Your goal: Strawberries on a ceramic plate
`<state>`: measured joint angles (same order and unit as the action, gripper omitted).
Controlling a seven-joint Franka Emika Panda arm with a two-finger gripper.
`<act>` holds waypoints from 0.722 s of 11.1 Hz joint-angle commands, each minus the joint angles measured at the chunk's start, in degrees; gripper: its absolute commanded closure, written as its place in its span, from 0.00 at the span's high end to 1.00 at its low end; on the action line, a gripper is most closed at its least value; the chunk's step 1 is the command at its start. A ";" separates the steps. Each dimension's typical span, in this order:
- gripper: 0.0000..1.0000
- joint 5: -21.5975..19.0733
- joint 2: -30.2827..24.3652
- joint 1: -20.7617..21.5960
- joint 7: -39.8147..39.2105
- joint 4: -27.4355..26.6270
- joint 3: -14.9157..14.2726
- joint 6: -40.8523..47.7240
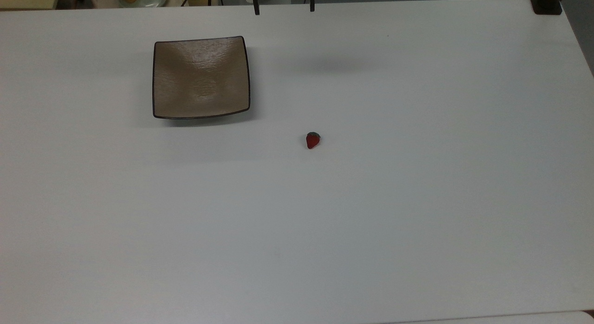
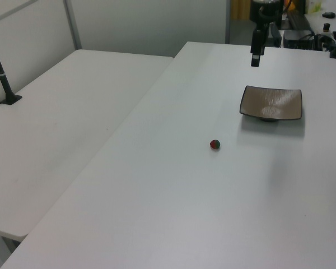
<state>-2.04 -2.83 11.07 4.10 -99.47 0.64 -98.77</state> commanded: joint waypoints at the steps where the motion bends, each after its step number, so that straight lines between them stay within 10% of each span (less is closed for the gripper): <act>1: 1.00 -0.33 -0.06 0.97 1.43 1.12 -1.34 -0.46; 8: 1.00 -0.59 0.19 0.97 1.44 1.12 -1.34 -1.51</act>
<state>-2.04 -2.70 11.07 4.68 -98.64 0.09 -98.92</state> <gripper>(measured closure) 0.000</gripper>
